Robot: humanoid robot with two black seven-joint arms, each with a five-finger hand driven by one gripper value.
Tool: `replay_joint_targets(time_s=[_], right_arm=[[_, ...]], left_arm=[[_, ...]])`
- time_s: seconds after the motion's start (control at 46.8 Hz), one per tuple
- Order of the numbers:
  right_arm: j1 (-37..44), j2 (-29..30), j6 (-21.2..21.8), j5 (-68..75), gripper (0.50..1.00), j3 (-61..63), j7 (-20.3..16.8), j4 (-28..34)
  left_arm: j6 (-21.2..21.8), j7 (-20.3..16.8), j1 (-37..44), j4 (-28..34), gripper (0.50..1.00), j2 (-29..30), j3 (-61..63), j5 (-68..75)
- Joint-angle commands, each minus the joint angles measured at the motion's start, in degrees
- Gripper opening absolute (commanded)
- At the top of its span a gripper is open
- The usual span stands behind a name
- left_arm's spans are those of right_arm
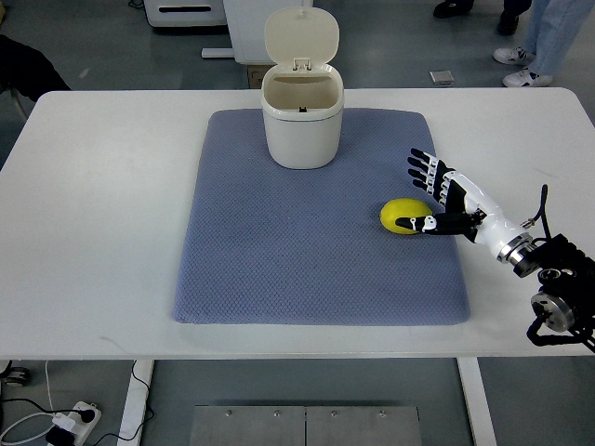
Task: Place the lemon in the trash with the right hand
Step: 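Move the right hand toward the yellow lemon on the mat, then close the right hand's fingers around the yellow lemon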
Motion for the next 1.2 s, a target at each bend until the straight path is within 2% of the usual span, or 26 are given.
replay_joint_targets(time_s=[0.0,0.641,1.176], right_arm=[[-0.10,0.08,-0.58,-0.08,1.000,-0.05,-0.01,-0.01],[-0.27,0.61,-0.67,-0.08,1.000,-2.60,-0.01,-0.27],[-0.62,4.21,-1.90,-0.08,0.998,-2.68,-0.01,-2.91]], left_arm=[[0.00,0.03,0.00,0.00,1.000,0.00,0.00,0.00],[0.00,0.03,0.00,0.00,1.000,0.00,0.00,0.00],[0.00,0.03,0.00,0.00,1.000,0.00,0.00,0.00]])
